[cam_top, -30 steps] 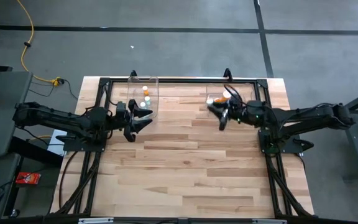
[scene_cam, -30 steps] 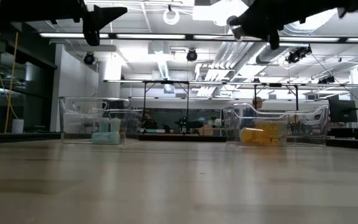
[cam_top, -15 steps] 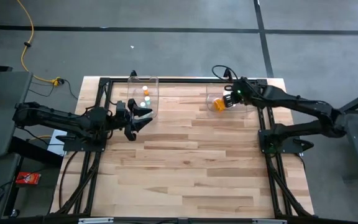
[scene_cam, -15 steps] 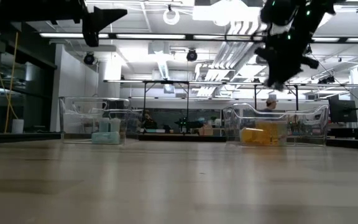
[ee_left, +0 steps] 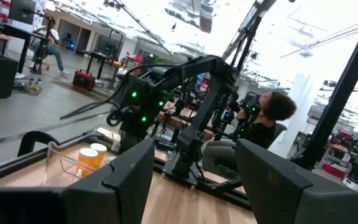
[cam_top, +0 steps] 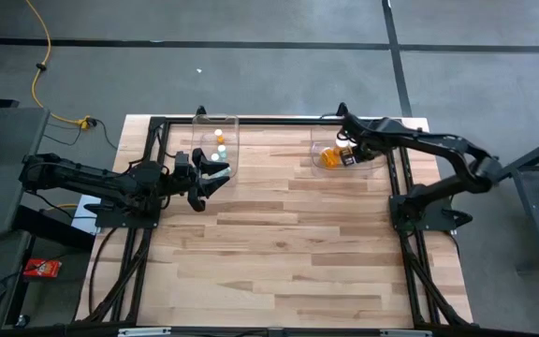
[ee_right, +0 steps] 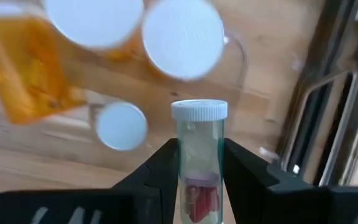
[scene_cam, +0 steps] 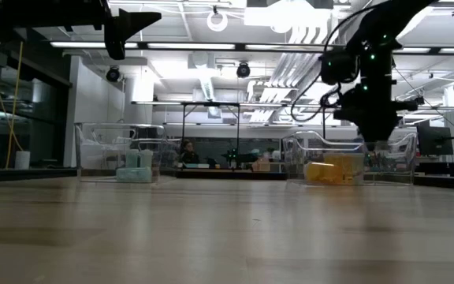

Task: Pick and place medicine bottles into bin by pill shape (circle, oval)
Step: Put the blue pill bottle into the left transparent bin, then return to Home Position

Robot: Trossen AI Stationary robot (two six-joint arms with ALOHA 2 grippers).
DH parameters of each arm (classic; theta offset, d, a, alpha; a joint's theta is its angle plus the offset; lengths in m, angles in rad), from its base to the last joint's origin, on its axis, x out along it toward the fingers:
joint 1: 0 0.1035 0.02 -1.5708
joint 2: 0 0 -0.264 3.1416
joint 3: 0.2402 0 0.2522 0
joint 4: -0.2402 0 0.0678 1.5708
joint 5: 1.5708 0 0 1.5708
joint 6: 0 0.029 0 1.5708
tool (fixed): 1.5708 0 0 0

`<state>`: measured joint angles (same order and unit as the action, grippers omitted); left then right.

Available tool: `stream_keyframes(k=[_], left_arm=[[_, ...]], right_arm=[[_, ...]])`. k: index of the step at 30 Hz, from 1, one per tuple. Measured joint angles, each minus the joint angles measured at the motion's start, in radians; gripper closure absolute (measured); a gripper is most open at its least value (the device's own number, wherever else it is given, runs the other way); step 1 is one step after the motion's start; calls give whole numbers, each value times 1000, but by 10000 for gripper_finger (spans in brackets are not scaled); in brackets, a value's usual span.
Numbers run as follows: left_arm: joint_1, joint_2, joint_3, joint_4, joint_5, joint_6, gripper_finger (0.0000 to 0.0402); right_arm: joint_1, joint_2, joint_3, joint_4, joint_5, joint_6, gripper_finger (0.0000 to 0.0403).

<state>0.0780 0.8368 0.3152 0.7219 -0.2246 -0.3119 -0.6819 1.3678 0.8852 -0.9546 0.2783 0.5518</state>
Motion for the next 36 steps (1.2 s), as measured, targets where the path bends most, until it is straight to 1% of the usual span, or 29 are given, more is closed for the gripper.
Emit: stream_keyframes(k=[3, 8, 17, 21, 27, 31, 36], left_arm=[[0, 0, 0, -3, 0, 0, 189], [0, 0, 0, -38, 0, 0, 189], [0, 0, 0, -45, 1, -3, 189], [0, 0, 0, -45, 1, -3, 189], [0, 0, 0, -45, 1, -26, 189], [0, 0, 0, -45, 4, -27, 189], [0, 0, 0, -45, 4, -28, 189]], right_arm=[[-8, 31, 0, -17, 0, -2, 304], [-11, 59, 0, 11, 1, 40, 304], [-19, 73, 0, 41, 17, 80, 300], [-19, 73, 0, 40, 21, 80, 283], [-19, 71, 0, 39, 51, 64, 236], [-4, 30, 0, 41, 62, 18, 211], [90, -113, 0, 99, 117, -30, 204]])
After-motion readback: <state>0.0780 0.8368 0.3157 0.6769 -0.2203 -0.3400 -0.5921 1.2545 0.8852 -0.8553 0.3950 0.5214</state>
